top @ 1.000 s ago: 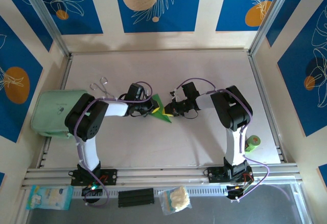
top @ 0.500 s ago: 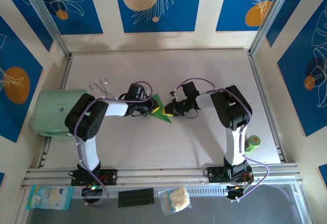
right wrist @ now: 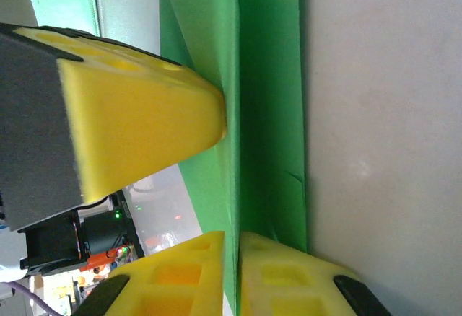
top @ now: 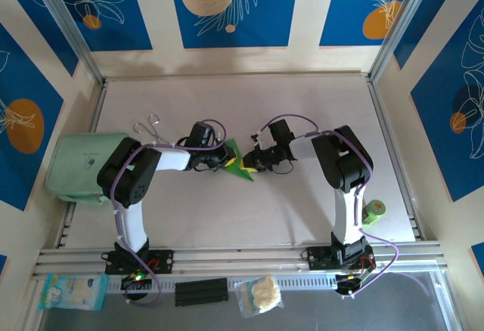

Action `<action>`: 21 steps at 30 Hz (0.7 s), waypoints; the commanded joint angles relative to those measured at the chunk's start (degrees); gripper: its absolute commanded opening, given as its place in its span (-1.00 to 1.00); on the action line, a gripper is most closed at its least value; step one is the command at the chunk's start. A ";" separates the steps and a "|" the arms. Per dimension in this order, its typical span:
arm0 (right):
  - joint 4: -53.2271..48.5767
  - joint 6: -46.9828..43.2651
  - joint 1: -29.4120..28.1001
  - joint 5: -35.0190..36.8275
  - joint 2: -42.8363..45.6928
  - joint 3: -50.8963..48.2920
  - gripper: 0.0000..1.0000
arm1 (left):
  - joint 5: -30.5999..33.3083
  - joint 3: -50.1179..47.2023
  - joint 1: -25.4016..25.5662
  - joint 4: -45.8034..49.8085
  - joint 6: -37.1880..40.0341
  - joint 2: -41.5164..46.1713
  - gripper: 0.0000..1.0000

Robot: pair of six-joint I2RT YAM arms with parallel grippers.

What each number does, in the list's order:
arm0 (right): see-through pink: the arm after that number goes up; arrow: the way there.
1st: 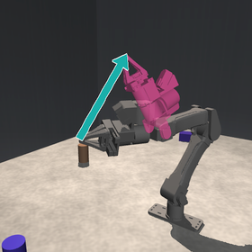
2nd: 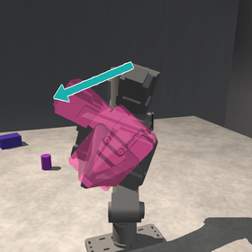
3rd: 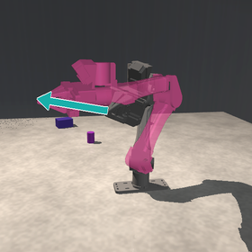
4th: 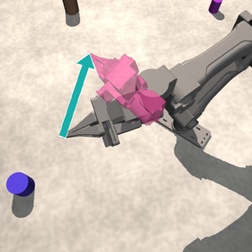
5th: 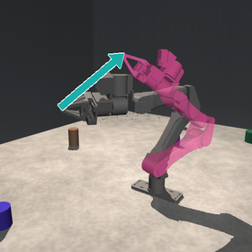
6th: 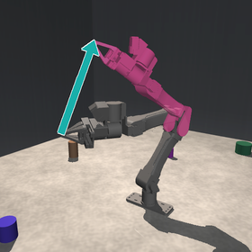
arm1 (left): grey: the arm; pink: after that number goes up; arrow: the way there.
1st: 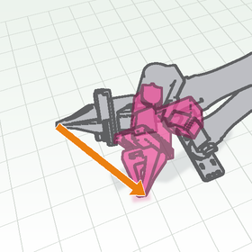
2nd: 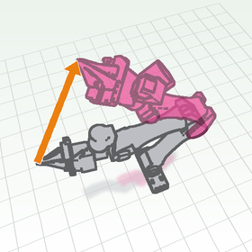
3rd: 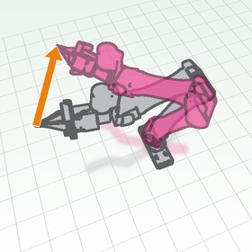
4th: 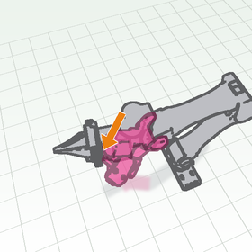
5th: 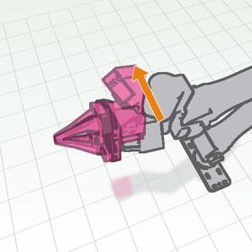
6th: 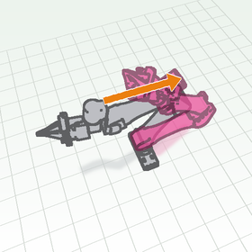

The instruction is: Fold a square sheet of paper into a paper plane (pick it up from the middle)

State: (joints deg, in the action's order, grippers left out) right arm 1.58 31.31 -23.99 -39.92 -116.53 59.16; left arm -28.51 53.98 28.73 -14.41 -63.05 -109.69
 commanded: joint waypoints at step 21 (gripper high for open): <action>-8.44 -2.50 0.57 1.07 4.64 -1.91 -0.63 | -0.15 1.48 -0.53 1.93 0.27 -1.05 -0.77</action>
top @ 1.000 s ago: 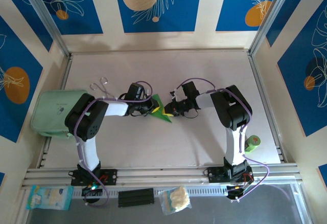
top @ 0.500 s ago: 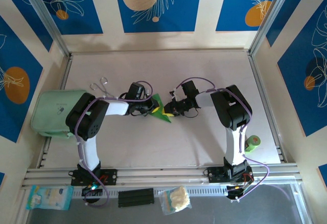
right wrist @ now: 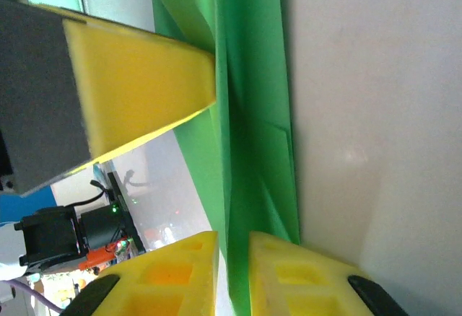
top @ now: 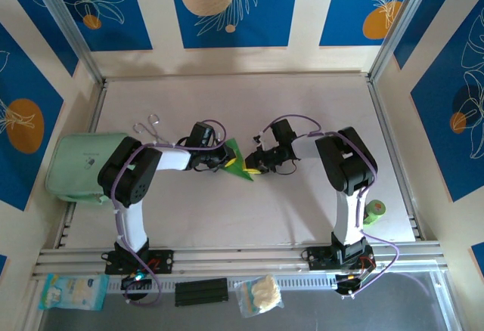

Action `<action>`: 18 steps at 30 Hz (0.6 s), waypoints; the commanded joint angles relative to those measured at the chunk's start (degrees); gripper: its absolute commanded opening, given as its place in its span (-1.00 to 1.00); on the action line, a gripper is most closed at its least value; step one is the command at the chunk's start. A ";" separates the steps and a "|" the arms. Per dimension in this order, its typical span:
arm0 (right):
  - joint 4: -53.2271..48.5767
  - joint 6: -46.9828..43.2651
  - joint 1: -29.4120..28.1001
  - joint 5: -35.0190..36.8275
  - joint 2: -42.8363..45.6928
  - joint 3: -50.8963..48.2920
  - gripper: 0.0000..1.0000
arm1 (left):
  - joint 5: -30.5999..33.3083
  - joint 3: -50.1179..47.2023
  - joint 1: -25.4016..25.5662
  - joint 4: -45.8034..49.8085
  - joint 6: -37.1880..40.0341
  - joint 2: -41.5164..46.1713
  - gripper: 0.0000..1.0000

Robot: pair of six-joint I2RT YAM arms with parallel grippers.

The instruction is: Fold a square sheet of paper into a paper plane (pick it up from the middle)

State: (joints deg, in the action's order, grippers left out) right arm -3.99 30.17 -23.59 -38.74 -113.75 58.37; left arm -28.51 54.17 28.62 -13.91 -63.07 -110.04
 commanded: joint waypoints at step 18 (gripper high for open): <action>-3.03 -1.43 0.64 3.03 1.59 -3.79 -0.76 | -0.01 1.55 -0.50 2.79 0.18 -1.32 -0.77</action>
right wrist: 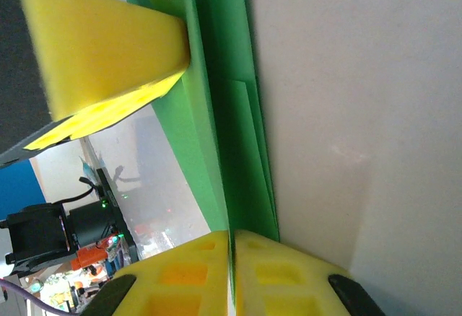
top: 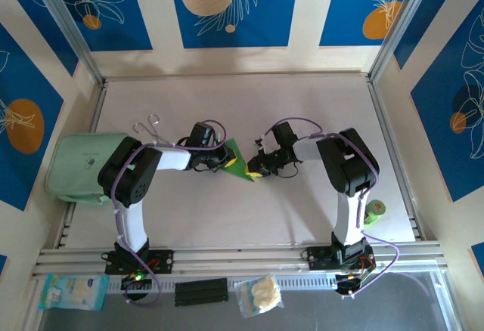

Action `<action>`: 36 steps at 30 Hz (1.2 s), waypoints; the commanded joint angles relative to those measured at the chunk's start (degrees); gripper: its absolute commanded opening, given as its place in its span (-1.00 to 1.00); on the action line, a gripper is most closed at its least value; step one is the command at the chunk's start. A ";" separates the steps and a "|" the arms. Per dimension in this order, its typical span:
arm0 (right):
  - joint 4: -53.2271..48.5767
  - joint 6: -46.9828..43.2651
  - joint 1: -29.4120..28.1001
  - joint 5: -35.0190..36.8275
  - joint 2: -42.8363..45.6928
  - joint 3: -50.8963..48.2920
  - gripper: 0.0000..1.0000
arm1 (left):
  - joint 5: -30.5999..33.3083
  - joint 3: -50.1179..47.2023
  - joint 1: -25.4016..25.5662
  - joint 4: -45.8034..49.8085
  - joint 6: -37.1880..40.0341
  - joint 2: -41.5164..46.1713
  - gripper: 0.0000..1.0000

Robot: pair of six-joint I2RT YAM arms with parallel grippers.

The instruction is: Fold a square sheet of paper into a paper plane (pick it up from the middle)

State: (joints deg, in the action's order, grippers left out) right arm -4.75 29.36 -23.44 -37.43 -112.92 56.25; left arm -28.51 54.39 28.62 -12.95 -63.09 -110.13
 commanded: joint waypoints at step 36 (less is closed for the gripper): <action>-5.34 0.40 -5.07 7.36 5.23 3.74 -0.70 | -0.95 2.06 -0.59 1.71 0.07 -1.41 -0.64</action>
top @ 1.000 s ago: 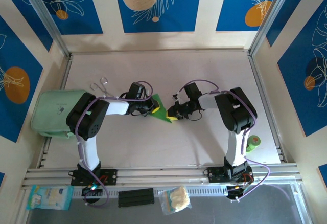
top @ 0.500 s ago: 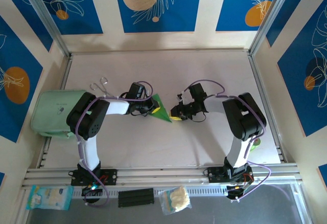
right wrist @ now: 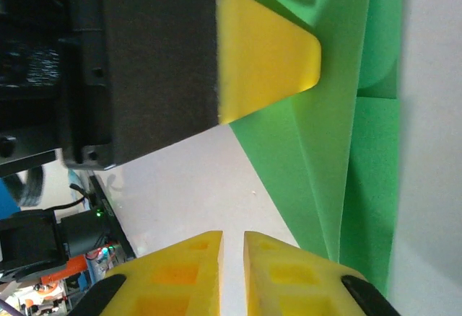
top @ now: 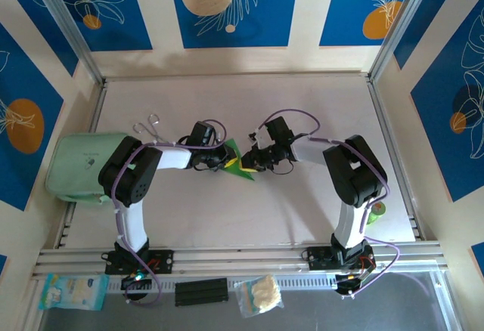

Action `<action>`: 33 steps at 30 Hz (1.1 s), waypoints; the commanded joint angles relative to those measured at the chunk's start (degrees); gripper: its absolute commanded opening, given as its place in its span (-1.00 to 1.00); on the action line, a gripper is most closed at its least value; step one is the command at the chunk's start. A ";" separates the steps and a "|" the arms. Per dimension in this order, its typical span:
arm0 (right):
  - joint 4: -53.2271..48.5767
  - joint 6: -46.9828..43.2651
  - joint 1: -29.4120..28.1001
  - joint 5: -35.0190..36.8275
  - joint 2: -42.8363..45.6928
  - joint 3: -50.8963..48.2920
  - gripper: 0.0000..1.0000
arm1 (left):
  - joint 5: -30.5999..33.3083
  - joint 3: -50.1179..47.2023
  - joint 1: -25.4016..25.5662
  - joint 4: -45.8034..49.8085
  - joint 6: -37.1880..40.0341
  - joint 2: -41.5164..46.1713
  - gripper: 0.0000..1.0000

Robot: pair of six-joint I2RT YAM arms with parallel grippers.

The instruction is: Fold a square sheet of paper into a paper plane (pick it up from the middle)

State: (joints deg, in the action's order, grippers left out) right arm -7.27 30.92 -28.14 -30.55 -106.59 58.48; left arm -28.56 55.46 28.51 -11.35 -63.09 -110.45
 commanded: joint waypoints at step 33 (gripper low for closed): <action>-4.68 -1.03 0.08 6.79 -3.22 1.14 -0.77 | -2.43 0.79 -0.65 -3.06 -0.72 -1.43 -0.41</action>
State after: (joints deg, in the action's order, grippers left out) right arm -10.17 30.44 -28.38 -24.12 -109.01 59.16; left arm -30.02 55.46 28.36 -14.15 -63.59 -110.61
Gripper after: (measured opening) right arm 0.118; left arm 0.293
